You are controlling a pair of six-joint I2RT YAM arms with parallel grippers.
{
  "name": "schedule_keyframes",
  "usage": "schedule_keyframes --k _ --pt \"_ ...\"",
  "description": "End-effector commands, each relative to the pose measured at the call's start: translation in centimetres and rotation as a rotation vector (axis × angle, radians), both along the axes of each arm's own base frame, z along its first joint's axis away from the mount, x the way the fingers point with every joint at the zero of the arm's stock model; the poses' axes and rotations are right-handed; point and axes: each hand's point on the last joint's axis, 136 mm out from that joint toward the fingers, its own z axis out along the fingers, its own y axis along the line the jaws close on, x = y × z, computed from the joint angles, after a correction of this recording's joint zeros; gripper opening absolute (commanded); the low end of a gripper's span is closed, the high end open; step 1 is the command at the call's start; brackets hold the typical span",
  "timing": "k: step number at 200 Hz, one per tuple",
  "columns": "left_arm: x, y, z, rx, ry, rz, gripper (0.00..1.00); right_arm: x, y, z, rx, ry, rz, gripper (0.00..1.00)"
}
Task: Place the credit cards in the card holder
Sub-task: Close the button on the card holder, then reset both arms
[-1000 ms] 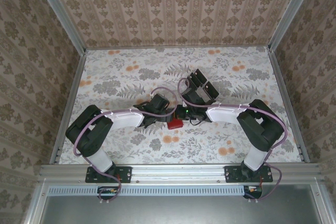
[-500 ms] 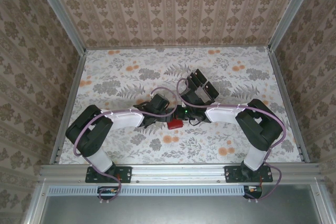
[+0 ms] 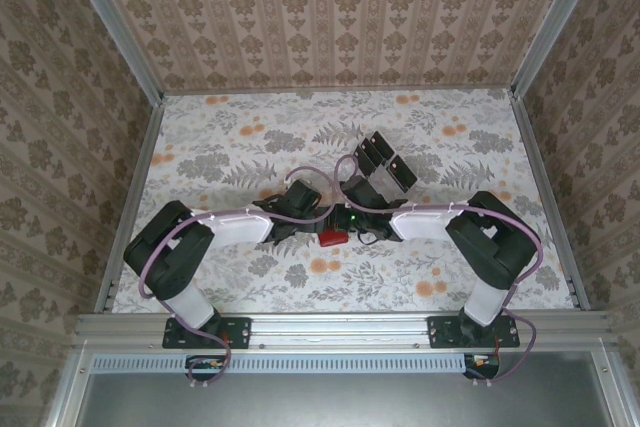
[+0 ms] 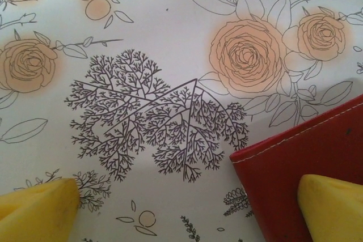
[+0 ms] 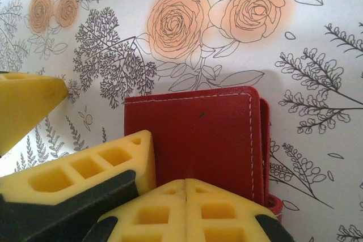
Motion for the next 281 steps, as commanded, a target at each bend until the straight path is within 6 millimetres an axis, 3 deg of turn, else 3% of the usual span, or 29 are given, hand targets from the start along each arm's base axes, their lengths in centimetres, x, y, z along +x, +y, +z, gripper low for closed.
schedule_keyframes --k 1,25,57,80,115,160,179,184,212,224,227,256,281 --pt "-1.7 2.6 -2.5 0.102 0.074 0.025 1.00 -7.7 -4.0 -8.7 -0.217 0.289 0.039 0.00" --pt "-1.5 2.7 -2.2 0.103 0.070 0.027 1.00 -7.3 -3.4 -7.9 -0.189 0.267 0.043 0.00" --pt "-0.9 3.2 -1.0 0.098 0.048 0.051 1.00 -4.9 -1.3 -4.3 -0.152 0.185 0.064 0.04" --pt "0.3 4.9 0.9 0.090 0.008 0.109 1.00 -2.9 0.4 -1.2 -0.122 0.130 0.080 0.18" --pt "3.2 9.0 5.6 0.053 -0.094 0.226 1.00 -0.3 2.8 3.9 -0.059 0.041 0.097 0.41" --pt "5.2 12.0 11.3 -0.030 -0.194 0.298 1.00 1.8 2.6 11.3 -0.023 -0.095 0.082 0.66" --pt "5.3 12.5 13.1 -0.044 -0.237 0.294 1.00 2.6 0.9 13.8 -0.014 -0.149 0.051 0.71" --pt "5.7 13.5 13.6 -0.041 -0.250 0.316 1.00 2.7 0.2 14.4 -0.016 -0.161 0.040 0.74" --pt "5.9 15.4 15.9 -0.028 -0.346 0.337 1.00 4.0 -4.5 17.1 -0.043 -0.237 -0.060 0.83" --pt "6.1 16.1 17.0 -0.027 -0.421 0.355 1.00 4.6 -7.0 17.7 -0.075 -0.262 -0.118 0.84" --pt "6.1 16.4 17.3 -0.029 -0.441 0.362 1.00 4.5 -7.9 19.0 -0.070 -0.295 -0.140 0.84" --pt "6.7 17.8 19.6 -0.010 -0.644 0.387 1.00 5.1 -15.0 20.7 -0.228 -0.392 -0.322 1.00" --pt "7.3 19.0 21.0 0.086 -0.777 0.384 1.00 5.2 -21.5 22.0 -0.342 -0.459 -0.497 1.00"
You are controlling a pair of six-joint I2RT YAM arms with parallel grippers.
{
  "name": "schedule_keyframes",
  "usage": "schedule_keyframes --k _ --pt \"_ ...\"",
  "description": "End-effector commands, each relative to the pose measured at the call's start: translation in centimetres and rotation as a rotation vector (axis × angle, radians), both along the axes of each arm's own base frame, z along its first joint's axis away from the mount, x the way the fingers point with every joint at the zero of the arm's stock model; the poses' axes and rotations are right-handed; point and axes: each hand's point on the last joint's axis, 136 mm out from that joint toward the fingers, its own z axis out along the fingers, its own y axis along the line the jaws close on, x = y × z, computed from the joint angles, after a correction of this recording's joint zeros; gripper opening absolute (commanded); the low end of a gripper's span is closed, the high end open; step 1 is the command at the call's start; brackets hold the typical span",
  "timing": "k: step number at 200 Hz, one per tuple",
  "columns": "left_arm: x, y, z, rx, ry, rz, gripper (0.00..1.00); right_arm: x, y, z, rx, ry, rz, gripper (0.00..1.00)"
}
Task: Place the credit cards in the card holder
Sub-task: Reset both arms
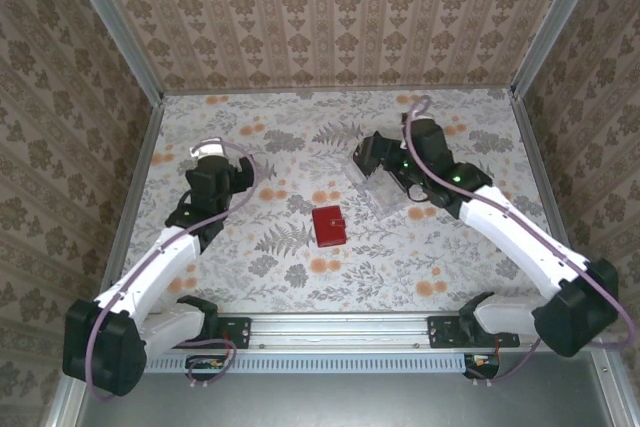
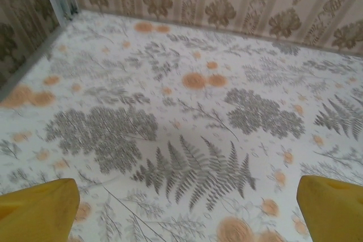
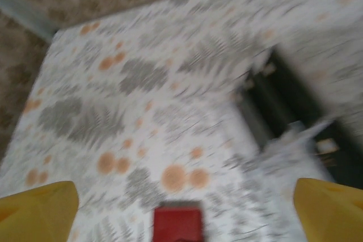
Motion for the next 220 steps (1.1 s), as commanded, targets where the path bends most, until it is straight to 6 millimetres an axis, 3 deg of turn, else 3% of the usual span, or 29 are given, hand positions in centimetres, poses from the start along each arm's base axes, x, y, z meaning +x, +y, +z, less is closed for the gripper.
schedule_keyframes --k 1,30,58,84,107,141,220 --pt "1.2 1.8 3.3 0.138 -0.178 0.055 1.00 -0.6 -7.0 -0.7 -0.179 -0.011 -0.208 1.00" --pt "1.9 4.4 2.1 0.232 -0.147 0.087 1.00 -1.3 -14.2 -0.6 -0.228 -0.062 -0.424 1.00" --pt "1.4 7.8 0.3 0.224 -0.144 0.136 1.00 -2.8 -20.3 -2.0 -0.255 -0.088 -0.628 1.00" --pt "0.6 9.4 -1.7 0.246 -0.121 0.135 1.00 -3.6 -23.6 -4.2 -0.294 -0.092 -0.719 1.00" --pt "0.6 9.5 -3.0 0.239 -0.119 0.115 1.00 -3.4 -24.3 -6.6 -0.312 -0.063 -0.721 1.00" --pt "1.0 9.6 -4.9 0.228 -0.097 0.091 1.00 -2.3 -23.8 -9.3 -0.334 -0.017 -0.664 1.00" --pt "2.5 7.9 -7.0 0.207 -0.084 -0.012 1.00 -0.5 -22.4 -12.3 -0.313 -0.037 -0.569 1.00"
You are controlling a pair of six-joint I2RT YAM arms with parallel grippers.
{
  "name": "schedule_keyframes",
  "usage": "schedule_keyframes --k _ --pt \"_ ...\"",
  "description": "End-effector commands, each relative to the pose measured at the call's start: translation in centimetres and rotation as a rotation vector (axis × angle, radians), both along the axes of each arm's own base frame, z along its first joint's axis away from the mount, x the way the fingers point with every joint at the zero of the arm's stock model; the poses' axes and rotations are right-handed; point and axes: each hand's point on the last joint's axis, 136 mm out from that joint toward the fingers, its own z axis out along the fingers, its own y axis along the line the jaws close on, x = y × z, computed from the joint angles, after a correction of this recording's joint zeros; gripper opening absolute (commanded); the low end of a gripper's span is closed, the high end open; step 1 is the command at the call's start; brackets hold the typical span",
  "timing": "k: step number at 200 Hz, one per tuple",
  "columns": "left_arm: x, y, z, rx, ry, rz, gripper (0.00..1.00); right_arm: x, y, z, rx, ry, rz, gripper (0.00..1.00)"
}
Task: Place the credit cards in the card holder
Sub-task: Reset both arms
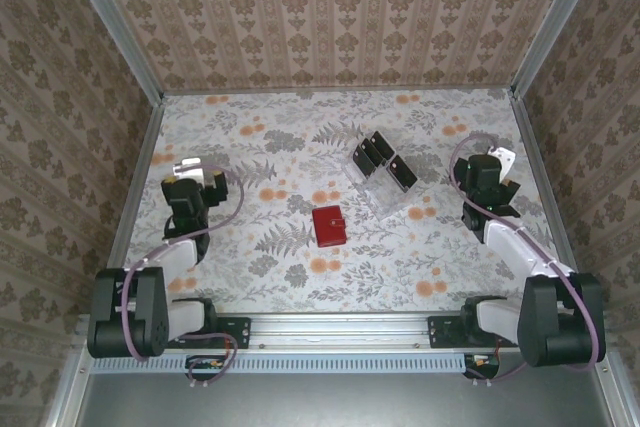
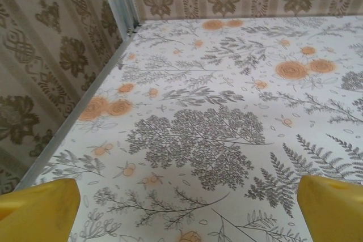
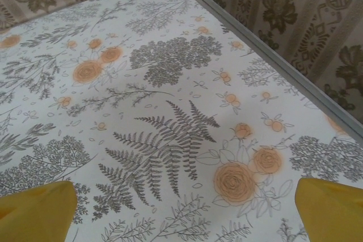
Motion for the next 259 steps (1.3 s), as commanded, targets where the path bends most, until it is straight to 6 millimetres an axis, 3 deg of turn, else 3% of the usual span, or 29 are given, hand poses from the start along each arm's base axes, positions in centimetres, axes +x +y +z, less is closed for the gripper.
schedule_keyframes --k 1,39,82,111,114,157,166,177,259 --pt "0.9 -0.9 0.1 0.005 -0.030 -0.063 1.00 1.0 0.6 -0.5 0.000 -0.042 0.054 1.00" --pt "2.2 -1.7 -1.2 0.009 -0.015 -0.108 1.00 1.9 1.6 -2.5 -0.002 -0.060 0.125 1.00" --pt "3.2 -2.6 -3.5 0.026 0.016 -0.153 1.00 3.5 2.6 -1.7 -0.048 -0.117 0.215 1.00" --pt "3.4 -2.9 -3.4 0.039 0.010 -0.168 1.00 3.9 3.1 -1.3 -0.080 -0.183 0.257 1.00" --pt "3.4 -3.0 -3.4 0.035 0.010 -0.170 1.00 3.9 3.1 -2.2 -0.080 -0.169 0.262 1.00" --pt "3.5 -3.0 -3.4 0.031 0.016 -0.175 1.00 4.2 5.3 -3.0 -0.116 -0.188 0.368 1.00" --pt "3.5 -3.0 -3.5 0.027 0.020 -0.178 1.00 4.1 5.4 -3.7 -0.128 -0.194 0.367 1.00" --pt "3.6 -2.9 -3.5 0.018 0.024 -0.180 1.00 4.2 5.6 -3.1 -0.140 -0.226 0.369 1.00" --pt "3.9 -2.5 -3.6 -0.017 0.036 -0.184 1.00 5.2 5.6 -4.1 -0.117 -0.138 0.376 1.00"
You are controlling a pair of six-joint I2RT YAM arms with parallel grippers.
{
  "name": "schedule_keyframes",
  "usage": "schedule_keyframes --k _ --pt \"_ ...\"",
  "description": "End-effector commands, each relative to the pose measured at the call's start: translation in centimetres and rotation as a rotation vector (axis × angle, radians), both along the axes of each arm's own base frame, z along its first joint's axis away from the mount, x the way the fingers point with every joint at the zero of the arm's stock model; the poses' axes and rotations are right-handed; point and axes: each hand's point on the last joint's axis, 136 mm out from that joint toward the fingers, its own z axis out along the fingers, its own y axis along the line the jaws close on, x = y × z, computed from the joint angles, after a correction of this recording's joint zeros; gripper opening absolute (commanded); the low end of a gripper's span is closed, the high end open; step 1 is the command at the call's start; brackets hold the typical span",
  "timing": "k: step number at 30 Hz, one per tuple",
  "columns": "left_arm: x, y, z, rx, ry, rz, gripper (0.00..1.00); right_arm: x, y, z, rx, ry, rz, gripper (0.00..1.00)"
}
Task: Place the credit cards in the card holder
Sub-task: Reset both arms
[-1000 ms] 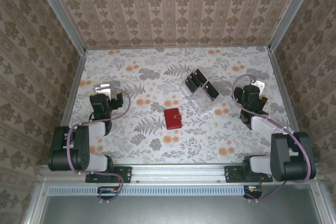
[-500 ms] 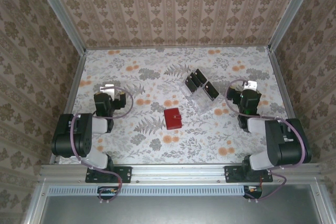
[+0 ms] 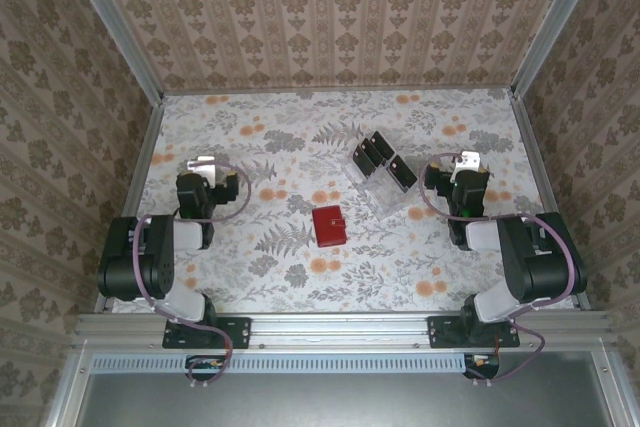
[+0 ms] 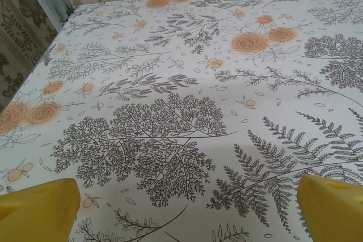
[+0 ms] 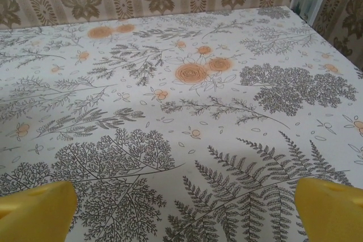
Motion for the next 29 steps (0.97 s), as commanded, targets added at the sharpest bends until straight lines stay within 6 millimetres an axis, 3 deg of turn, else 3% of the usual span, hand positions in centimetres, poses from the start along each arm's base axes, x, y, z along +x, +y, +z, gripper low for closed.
schedule_keyframes --k 1,29 --pt "0.57 -0.20 0.59 -0.013 -0.014 -0.016 1.00 0.37 0.36 -0.11 0.002 0.009 0.022 1.00" --pt "0.43 0.01 0.60 -0.002 -0.020 0.002 1.00 0.19 0.61 0.02 -0.004 0.000 0.032 1.00"
